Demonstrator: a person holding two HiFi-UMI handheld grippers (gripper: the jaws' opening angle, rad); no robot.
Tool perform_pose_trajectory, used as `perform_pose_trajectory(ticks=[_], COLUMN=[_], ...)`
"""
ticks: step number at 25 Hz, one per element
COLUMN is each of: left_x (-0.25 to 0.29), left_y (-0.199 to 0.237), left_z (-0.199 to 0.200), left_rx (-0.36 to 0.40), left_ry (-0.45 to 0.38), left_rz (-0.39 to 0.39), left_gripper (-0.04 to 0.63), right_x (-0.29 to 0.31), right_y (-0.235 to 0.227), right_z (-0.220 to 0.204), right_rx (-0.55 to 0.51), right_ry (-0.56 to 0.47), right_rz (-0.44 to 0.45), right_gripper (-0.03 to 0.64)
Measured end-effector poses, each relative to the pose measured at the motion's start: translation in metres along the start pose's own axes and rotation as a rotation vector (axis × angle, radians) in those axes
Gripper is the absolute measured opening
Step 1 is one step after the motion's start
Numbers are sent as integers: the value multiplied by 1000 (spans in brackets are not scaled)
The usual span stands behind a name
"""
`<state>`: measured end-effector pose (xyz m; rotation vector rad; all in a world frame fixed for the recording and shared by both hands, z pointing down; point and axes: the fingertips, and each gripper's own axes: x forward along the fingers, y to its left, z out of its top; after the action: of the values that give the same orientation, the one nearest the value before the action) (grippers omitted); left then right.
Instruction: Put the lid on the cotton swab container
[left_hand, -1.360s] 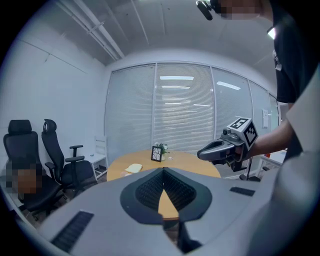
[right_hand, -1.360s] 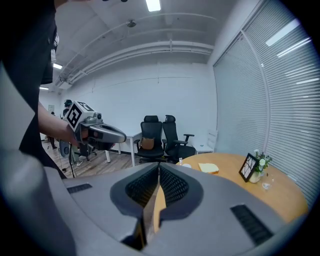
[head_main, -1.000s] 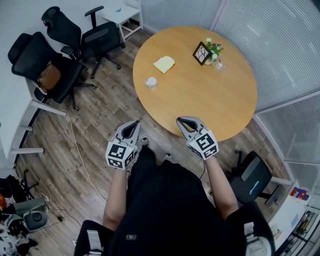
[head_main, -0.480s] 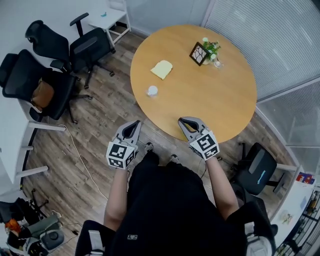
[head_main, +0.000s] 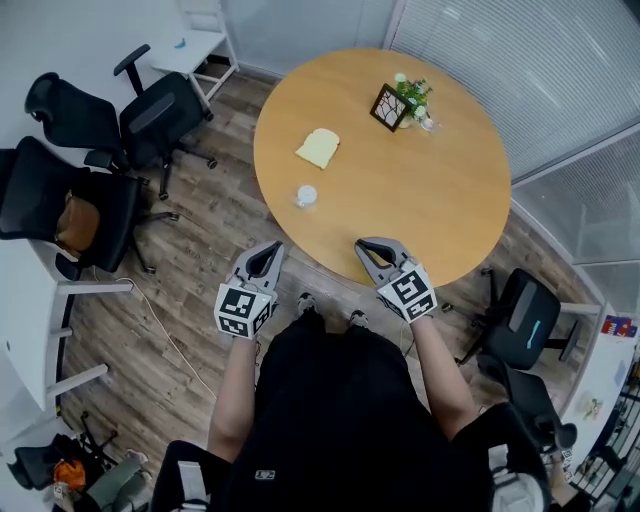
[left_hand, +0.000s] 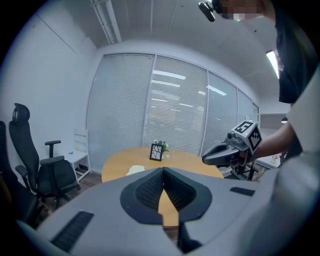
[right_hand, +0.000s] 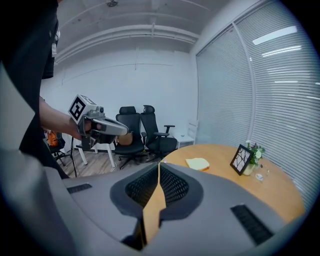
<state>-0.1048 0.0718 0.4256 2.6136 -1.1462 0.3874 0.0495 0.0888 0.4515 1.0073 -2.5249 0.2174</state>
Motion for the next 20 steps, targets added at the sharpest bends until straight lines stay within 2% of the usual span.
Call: perform_pose_trajectory(ticks=[11,20], left_x=[16,34], left_y=[19,20], left_z=[0,5], left_rx=[20,3], left_ry=[44,53], left_rz=[-79,-29], left_gripper=[6,6], right_x=[17,28], right_y=[-6,-25], right_z=[2,-1], right_rx=[39,36], right_ry=[18,18], right_rz=[-62,-3], right_gripper=[6,6])
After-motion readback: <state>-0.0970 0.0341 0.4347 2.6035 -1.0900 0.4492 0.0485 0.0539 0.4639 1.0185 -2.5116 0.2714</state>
